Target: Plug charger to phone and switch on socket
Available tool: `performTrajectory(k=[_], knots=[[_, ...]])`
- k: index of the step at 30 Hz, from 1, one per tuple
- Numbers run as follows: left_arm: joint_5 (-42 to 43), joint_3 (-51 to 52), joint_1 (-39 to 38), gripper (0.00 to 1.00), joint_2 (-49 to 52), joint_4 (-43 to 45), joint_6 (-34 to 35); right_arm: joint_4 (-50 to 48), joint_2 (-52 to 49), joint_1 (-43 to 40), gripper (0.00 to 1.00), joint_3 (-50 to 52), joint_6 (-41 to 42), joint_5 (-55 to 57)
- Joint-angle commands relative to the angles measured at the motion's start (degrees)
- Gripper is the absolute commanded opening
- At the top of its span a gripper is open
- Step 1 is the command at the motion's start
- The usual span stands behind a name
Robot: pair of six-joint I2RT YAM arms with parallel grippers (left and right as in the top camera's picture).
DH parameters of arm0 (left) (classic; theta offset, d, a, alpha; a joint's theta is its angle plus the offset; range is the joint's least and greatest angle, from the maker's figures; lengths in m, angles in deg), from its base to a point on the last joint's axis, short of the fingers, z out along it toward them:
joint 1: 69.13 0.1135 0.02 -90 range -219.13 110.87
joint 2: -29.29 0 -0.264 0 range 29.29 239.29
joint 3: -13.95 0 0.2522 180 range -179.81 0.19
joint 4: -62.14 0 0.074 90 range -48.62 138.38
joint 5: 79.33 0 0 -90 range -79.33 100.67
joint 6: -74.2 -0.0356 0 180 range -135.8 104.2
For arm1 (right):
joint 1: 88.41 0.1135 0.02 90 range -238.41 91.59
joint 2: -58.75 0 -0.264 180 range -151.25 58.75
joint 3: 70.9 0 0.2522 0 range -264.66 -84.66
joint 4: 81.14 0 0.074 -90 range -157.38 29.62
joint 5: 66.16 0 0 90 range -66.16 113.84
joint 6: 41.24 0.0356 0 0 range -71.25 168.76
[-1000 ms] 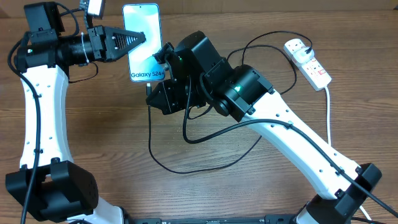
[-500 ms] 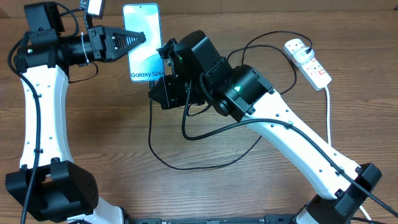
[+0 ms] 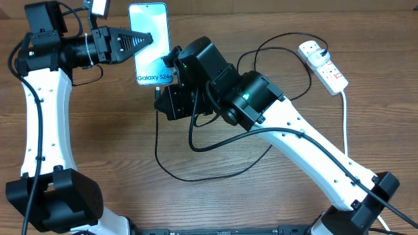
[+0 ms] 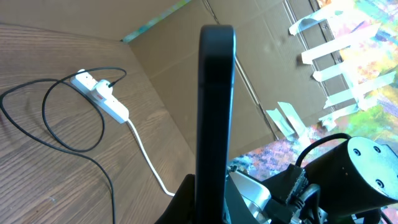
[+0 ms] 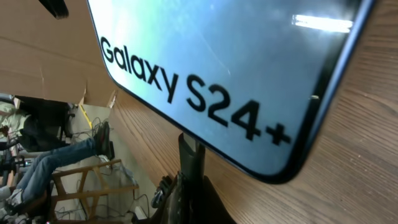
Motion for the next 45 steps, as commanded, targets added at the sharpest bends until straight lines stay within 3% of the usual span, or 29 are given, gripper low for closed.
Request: performTrajectory(k=[1,34,45], knots=[[2.73,-0.57,0.28,0.04,-0.39,0.24,0.2,-1.18,-0.26,0.2,0.04,-0.15,0.17,-0.04],[2.78,-0.57,0.28,0.04,-0.39,0.22,0.37,-2.36,-0.26,-1.38,0.04,-0.15,0.22,4.46],[2.8,-0.57,0.28,0.04,-0.39,0.22,-1.07,-2.38,-0.26,-4.02,0.04,-0.15,-0.66,-1.18]])
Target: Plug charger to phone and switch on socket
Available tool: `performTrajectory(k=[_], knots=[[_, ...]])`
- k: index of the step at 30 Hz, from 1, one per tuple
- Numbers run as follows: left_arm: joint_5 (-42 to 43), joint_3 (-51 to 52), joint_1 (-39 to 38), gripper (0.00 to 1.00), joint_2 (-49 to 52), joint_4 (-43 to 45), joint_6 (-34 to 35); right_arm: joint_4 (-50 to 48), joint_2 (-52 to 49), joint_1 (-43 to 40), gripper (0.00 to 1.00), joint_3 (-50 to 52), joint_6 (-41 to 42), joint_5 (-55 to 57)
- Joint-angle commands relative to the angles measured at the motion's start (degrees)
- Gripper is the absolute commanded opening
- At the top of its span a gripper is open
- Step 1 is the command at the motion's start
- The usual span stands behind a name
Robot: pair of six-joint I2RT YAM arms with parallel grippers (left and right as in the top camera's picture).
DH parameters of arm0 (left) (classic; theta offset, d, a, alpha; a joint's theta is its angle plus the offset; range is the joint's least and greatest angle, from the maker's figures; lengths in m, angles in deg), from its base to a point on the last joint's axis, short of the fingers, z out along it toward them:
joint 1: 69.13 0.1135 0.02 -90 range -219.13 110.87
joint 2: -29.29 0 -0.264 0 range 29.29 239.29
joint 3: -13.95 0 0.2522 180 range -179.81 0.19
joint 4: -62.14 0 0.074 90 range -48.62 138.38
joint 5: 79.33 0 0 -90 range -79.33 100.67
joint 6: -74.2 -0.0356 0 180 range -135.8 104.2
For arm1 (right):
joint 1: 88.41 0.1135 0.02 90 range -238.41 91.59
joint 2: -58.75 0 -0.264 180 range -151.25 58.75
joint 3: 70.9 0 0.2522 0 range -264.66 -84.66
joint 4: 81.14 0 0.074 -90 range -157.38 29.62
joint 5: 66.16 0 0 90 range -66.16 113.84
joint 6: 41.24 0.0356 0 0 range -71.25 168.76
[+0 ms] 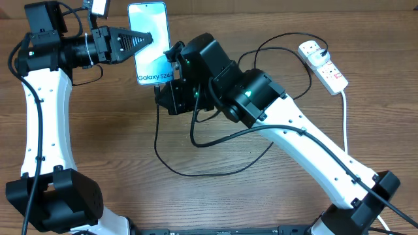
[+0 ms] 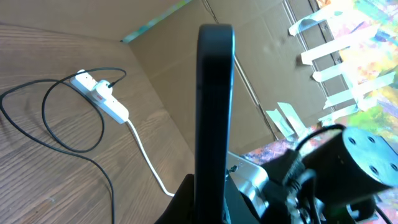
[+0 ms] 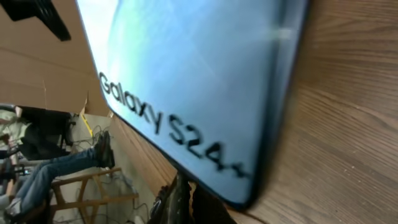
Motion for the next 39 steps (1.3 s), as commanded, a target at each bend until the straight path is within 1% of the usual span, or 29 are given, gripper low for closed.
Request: performTrajectory(k=[1,5,10,13,14,17,18,19,22,23,25,28,29,31,33,36,39], knots=[[2.78,-0.57,0.28,0.04,-0.39,0.13,-1.27,-1.01,-0.15,-2.38,0.04,-0.2,-1.53,-2.71],[2.78,-0.57,0.26,0.05,-0.39,0.15,-2.1,-1.44,-0.15,-2.75,0.04,-0.2,-1.73,-5.38],[2.75,-0.57,0.26,0.04,-0.39,0.13,-2.69,-1.44,-0.15,-2.75,0.04,-0.2,-1.7,-5.57],[2.51,-0.55,0.28,0.04,-0.39,0.17,-4.26,-1.38,-0.13,-2.75,0.04,-0.2,-1.7,-5.57],[1.33,-0.55,0.33,0.04,-0.39,0.17,-4.17,-1.29,-0.13,-2.75,0.04,-0.2,-1.7,-5.55],[-5.7,-0.57,0.44,0.04,-0.39,0.09,-3.89,0.24,-0.13,-2.75,0.04,-0.2,-1.7,-3.63],[-10.32,-0.57,0.5,0.04,-0.39,-0.52,-3.54,1.36,-0.13,-2.75,0.07,-0.2,-1.66,-1.92],[-13.84,-0.57,0.52,0.04,-0.39,-1.16,-2.93,2.62,-0.13,-2.75,0.12,-0.2,-1.53,0.09],[-29.99,-0.57,0.52,0.04,-0.39,-5.6,-1.49,7.52,-0.28,-2.75,0.43,-0.2,0.63,8.66],[-36.24,-0.55,0.5,0.04,-0.39,-7.54,-1.49,8.87,-0.44,-2.75,0.47,-0.2,1.07,10.49],[-46.18,-0.57,0.26,0.04,-0.39,-10.58,-0.85,11.06,-1.03,-2.75,0.52,-0.2,1.49,12.44],[-55.98,-0.57,-0.39,0.04,-0.39,-13.66,-0.9,11.67,-2.08,-2.75,0.6,-0.22,1.27,13.38],[-58.07,-0.57,-0.48,0.04,-0.39,-14.23,-0.87,11.52,-2.23,-2.78,0.61,-0.26,0.98,13.49],[-60.72,-0.57,-0.57,0.04,-0.39,-15.32,-0.87,11.45,-2.67,-2.84,0.65,-1.4,-0.28,13.57],[-62.05,-0.57,-0.59,0.04,-0.39,-16.26,-0.87,12.04,-3.54,-2.89,0.66,-4.46,-1.16,13.88],[-63.78,-0.57,-0.61,0.04,-0.39,-17.49,-0.85,13.62,-6.23,-3.02,0.67,-11.43,-1.36,16.9],[-64.13,-0.57,-0.85,0.04,-0.39,-18.47,-0.9,16.31,-12.02,-3.98,0.67,-20.17,-1.7,18.71]])
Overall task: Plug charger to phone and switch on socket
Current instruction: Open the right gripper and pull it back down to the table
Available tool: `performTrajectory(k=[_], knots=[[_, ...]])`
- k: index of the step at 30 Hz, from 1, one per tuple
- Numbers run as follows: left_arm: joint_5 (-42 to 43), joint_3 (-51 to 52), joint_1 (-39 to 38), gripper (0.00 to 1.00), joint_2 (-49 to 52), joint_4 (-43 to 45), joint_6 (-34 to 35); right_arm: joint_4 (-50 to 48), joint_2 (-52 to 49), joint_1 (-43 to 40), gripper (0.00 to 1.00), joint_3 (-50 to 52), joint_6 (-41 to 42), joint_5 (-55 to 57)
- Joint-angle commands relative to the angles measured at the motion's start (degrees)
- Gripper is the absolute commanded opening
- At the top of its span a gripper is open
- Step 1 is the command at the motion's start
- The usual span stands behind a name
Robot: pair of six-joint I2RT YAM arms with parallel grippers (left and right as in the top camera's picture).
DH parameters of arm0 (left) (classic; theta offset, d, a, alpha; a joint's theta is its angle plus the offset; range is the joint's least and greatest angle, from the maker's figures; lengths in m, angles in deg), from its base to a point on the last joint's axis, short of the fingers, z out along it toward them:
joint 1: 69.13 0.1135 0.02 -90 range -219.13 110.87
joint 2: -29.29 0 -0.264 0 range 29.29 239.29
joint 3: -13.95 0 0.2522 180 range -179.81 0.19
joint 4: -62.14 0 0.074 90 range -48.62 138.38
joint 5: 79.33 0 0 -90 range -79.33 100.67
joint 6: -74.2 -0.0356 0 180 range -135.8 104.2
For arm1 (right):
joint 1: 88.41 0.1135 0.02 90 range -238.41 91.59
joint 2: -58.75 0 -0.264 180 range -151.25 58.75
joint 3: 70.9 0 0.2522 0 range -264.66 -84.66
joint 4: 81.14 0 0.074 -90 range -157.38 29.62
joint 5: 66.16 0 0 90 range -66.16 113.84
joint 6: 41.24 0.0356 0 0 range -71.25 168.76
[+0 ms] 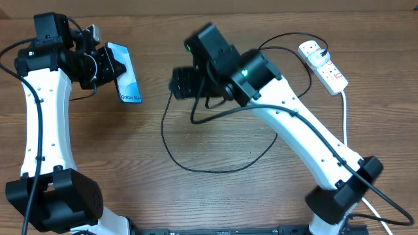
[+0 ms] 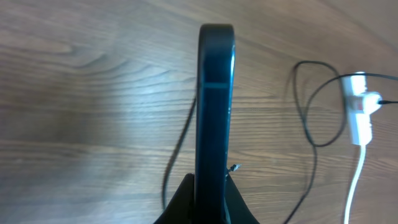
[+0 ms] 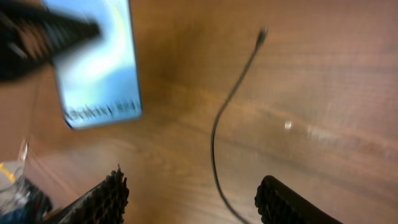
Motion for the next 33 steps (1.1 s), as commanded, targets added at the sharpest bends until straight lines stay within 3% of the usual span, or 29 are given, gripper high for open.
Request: performTrajectory(k=[1,4,8,13,23,33], knots=[[-2.38,-0.57,-0.83,0.04,-0.39,-0.44,0.44,0.17,-5.81,-1.55,0.68,-9.38,-1.05,3.41],[-2.4,-0.57,-0.83,0.04,-0.39,-1.42,0.44,-7.52,-9.6,-1.66,0.78,-10.25,-2.95,3.91],[-4.76,-0.57,-0.83,0.04,-0.39,-3.54,0.44,-14.62,-14.25,-1.62,0.78,-10.23,-2.49,8.63],[-14.62,-0.57,-0.83,0.04,-0.39,-6.14,6.62,-17.62,-22.53,-1.62,0.75,-9.94,2.19,11.19],[-15.61,-0.57,-0.83,0.04,-0.39,-7.17,7.93,-18.84,-35.41,-1.36,0.54,-9.92,5.2,17.18],[-15.63,-0.55,-0.83,0.04,-0.39,-7.13,7.93,-19.47,-37.97,0.9,0.56,-9.88,5.2,18.03]])
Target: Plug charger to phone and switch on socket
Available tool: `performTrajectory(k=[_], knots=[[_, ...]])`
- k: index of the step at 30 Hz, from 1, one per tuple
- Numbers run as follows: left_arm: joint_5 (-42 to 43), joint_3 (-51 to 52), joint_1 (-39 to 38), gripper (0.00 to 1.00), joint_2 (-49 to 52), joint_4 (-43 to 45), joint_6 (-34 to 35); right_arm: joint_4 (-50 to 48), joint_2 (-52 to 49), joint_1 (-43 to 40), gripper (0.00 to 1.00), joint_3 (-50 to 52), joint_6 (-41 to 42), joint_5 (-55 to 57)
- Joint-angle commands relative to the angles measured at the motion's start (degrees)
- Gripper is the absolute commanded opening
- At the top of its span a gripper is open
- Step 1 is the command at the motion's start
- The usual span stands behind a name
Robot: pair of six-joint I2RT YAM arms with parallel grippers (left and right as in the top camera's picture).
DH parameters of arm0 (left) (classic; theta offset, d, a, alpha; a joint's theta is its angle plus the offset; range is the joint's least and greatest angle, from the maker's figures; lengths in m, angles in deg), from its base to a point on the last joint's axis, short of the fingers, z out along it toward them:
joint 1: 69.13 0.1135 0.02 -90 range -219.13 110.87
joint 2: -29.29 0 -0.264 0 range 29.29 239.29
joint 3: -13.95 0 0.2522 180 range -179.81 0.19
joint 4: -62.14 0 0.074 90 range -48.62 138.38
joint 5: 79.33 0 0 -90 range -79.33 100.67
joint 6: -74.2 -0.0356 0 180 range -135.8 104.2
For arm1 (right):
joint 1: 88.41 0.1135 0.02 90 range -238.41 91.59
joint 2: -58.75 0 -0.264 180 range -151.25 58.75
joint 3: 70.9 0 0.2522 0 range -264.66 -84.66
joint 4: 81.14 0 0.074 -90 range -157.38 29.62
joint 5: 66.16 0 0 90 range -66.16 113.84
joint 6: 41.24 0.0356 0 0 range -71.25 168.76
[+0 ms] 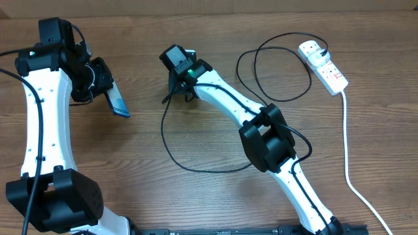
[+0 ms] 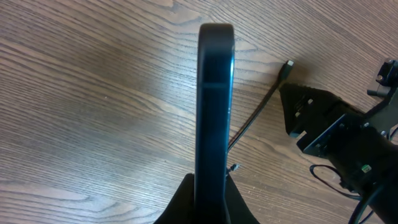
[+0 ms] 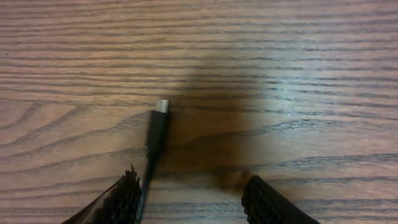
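The phone [image 1: 117, 102] is dark blue and hangs tilted over the left of the table. My left gripper [image 1: 104, 83] is shut on it. In the left wrist view the phone [image 2: 214, 93] shows edge-on between the left gripper [image 2: 211, 190] fingers. The black charger cable's plug [image 3: 160, 106] lies loose on the wood. My right gripper [image 3: 193, 199] is open low over it, and the cable runs past the left fingertip [image 3: 124, 196]. Overhead, the right gripper [image 1: 177, 90] is right of the phone. The white socket strip [image 1: 323, 64] lies at the far right.
The black cable [image 1: 196, 166] loops across the middle of the table and coils [image 1: 274, 65] near the socket strip. A white lead [image 1: 349, 150] runs from the strip down the right side. A cardboard wall borders the far edge.
My right gripper has dropped close to the table over the loose plug, still open. The left gripper has tilted the phone down and edge-on, slightly lower and further left.
At first the left gripper held the phone upright at the back, with my right gripper shut just under its bottom edge. It then stood closer against the phone. After that the right gripper was open, the plug lay on the table, and the phone sat further left.
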Motion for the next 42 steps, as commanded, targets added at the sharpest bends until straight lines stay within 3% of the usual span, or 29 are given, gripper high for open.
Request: performTrajectory(k=[1,10,22,28,32,38,42], knots=[[-0.28,-0.57,-0.46,0.04,-0.39,0.11,0.66,-1.05,-0.02,1.92,0.57,-0.2,0.42,1.79],[-0.28,-0.57,-0.46,0.04,-0.39,0.02,0.63,0.0,-2.64,2.69,0.56,-0.2,0.72,5.18],[-0.28,-0.57,-0.46,0.04,-0.39,0.04,0.63,11.41,-3.02,2.62,0.37,0.15,5.66,9.16],[-0.28,-0.57,-0.46,0.04,-0.39,0.04,0.63,26.64,-2.93,2.56,0.37,0.11,14.62,8.09],[-0.26,-0.57,-0.46,0.04,-0.39,0.04,0.66,32.57,-2.49,1.55,0.37,0.0,15.85,2.58],[-0.26,-0.57,-0.46,0.04,-0.39,0.09,0.63,32.39,0.92,-1.81,0.37,0.0,15.87,-0.66],[-0.28,-0.57,-0.46,0.04,-0.39,0.13,0.63,29.55,3.82,-5.7,0.51,0.0,15.78,-4.46]])
